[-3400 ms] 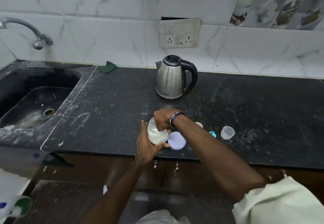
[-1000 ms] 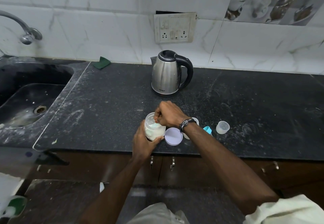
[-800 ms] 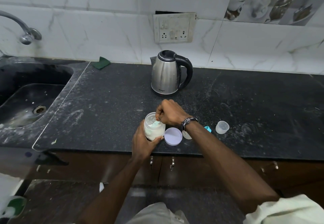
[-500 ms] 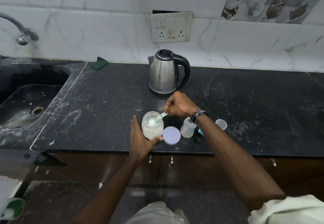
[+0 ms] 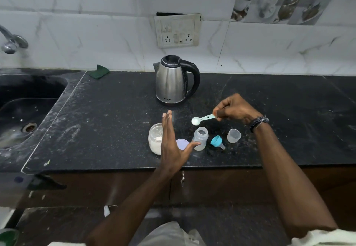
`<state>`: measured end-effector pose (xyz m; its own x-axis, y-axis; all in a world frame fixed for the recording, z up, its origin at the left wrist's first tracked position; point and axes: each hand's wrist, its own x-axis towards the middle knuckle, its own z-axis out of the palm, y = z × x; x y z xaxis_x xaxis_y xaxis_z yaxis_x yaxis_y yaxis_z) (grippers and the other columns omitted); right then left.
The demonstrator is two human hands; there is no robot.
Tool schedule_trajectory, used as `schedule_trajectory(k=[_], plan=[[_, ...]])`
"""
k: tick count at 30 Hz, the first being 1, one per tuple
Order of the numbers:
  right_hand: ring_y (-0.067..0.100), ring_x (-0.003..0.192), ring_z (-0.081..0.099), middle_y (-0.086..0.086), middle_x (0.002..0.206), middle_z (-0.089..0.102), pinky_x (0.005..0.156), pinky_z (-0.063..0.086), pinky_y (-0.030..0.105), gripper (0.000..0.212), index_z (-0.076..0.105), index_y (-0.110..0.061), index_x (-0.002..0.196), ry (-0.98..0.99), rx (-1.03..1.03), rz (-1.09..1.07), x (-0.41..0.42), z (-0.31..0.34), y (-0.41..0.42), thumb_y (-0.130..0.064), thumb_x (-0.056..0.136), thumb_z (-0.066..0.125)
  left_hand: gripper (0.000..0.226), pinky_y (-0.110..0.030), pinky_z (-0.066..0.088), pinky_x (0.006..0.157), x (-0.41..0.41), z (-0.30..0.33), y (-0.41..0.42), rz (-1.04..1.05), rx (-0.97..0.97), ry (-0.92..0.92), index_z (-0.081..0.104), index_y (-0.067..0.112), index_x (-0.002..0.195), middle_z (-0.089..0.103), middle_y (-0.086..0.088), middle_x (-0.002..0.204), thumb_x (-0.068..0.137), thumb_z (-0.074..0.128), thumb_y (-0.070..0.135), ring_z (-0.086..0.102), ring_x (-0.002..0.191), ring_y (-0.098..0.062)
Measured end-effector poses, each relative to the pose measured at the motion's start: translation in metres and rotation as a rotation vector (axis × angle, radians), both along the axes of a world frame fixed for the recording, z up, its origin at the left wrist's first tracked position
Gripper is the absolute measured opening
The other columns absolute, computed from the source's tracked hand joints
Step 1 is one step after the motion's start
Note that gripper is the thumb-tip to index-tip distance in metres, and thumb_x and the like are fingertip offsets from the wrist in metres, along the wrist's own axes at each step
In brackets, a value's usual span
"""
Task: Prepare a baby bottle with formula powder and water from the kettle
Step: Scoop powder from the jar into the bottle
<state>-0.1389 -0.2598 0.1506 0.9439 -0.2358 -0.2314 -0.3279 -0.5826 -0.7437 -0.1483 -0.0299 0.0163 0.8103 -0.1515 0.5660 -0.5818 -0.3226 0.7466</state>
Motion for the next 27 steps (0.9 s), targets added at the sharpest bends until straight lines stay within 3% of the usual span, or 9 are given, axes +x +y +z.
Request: schedule_trajectory(k=[5,8,10,16,19,21,24,27], plan=[[0.007,0.052,0.066,0.007,0.064,0.074,0.051,0.052,0.019,0.007,0.076,-0.005,0.077,0.016,0.023,-0.061,-0.017,-0.010,-0.014,0.001,0.080,0.075,0.113,-0.019,0.005,0.122,-0.001,-0.003,-0.023,-0.100,0.067,0.132,0.010,0.010,0.156,0.006,0.001,0.165,0.074,0.082,0.042,-0.001,0.153,-0.014],[0.007,0.051,0.067,0.005,0.062,0.073,0.048,0.051,0.018,0.006,0.076,-0.002,0.076,0.008,0.021,-0.079,-0.021,-0.015,-0.014,0.003,0.080,0.075,0.111,-0.024,-0.002,0.122,0.006,-0.008,-0.032,-0.176,0.232,0.219,0.003,0.009,0.156,-0.003,-0.003,0.165,0.079,0.077,0.042,-0.013,0.152,-0.015],[0.011,0.056,0.070,0.005,0.064,0.074,0.055,0.057,0.023,0.008,0.075,-0.002,0.076,0.012,0.008,-0.086,-0.022,-0.018,-0.013,0.004,0.080,0.074,0.114,-0.031,0.000,0.123,0.012,-0.010,-0.037,-0.223,0.336,0.273,0.000,0.006,0.155,-0.005,-0.007,0.165,0.078,0.078,0.040,-0.015,0.152,-0.020],[0.013,0.059,0.072,0.006,0.063,0.074,0.052,0.054,0.021,0.014,0.075,-0.007,0.072,0.045,-0.113,-0.074,-0.018,-0.023,-0.005,0.003,0.079,0.071,0.116,-0.039,0.022,0.122,0.023,-0.005,-0.054,-0.283,0.460,0.490,0.011,0.004,0.153,0.018,-0.015,0.162,0.070,0.087,0.031,0.015,0.151,-0.029],[0.010,0.056,0.071,0.004,0.060,0.073,0.051,0.054,0.020,0.015,0.074,-0.009,0.071,0.043,-0.196,-0.054,-0.015,-0.022,0.002,0.003,0.078,0.071,0.098,-0.036,0.040,0.103,0.027,-0.006,-0.061,-0.234,0.413,0.528,0.035,0.007,0.144,0.050,-0.014,0.143,0.066,0.089,0.029,0.047,0.133,-0.031],[0.010,0.056,0.071,0.003,0.062,0.073,0.055,0.057,0.023,0.015,0.074,-0.010,0.071,0.042,-0.268,-0.030,-0.012,-0.021,0.009,0.003,0.078,0.070,0.078,-0.032,0.044,0.088,0.029,-0.009,-0.061,-0.199,0.381,0.516,0.050,0.010,0.130,0.065,-0.010,0.122,0.065,0.089,0.027,0.060,0.114,-0.029],[0.014,0.070,0.071,0.000,0.072,0.072,0.066,0.059,0.028,0.015,0.073,-0.013,0.070,0.009,-0.441,0.013,-0.007,-0.019,0.022,0.001,0.077,0.071,0.061,-0.036,0.051,0.087,0.030,-0.012,-0.060,-0.187,0.327,0.523,0.061,0.014,0.117,0.071,-0.004,0.109,0.064,0.089,0.026,0.064,0.103,-0.024],[0.024,0.078,0.067,0.006,0.085,0.070,0.070,0.058,0.037,0.015,0.067,-0.015,0.070,-0.028,-0.607,0.091,-0.006,-0.020,0.040,-0.001,0.076,0.070,0.062,-0.041,0.053,0.090,0.029,-0.015,-0.058,-0.178,0.274,0.545,0.065,0.015,0.115,0.072,-0.001,0.109,0.060,0.091,0.028,0.065,0.102,-0.019]])
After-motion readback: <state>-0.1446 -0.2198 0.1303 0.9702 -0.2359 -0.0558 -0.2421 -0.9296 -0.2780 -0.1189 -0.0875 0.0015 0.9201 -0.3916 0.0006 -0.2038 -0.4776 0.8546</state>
